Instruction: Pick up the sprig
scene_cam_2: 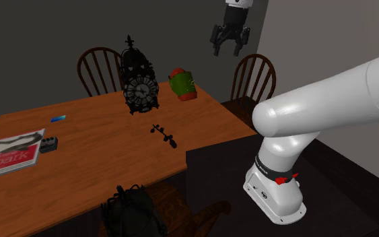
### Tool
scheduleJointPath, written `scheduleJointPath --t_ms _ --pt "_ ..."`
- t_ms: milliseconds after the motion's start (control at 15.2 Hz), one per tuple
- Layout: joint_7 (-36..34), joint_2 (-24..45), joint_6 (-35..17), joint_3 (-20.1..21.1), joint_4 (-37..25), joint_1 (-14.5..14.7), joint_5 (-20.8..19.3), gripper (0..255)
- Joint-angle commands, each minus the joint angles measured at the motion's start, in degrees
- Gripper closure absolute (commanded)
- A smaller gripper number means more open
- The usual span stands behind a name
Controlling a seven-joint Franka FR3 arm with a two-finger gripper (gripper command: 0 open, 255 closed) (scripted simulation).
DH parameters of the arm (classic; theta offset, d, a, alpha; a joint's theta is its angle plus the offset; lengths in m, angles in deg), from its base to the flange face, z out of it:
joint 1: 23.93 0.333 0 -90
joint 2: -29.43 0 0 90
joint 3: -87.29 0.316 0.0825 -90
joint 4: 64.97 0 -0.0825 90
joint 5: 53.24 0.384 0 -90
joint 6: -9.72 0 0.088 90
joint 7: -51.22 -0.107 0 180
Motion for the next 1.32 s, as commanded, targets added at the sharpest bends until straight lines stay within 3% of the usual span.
scheduleJointPath --t_ms 0,726,990,1254 --pt "-1.90 1.53 -3.51 2.19 2.00 0.43 0.66 0" --pt "-13.70 16.89 -22.09 14.64 6.40 2.01 2.00 0" --pt "-19.19 25.14 -28.65 19.07 5.57 1.61 0.05 0" --pt "-26.16 34.60 -34.52 23.04 3.44 0.76 -4.54 0"
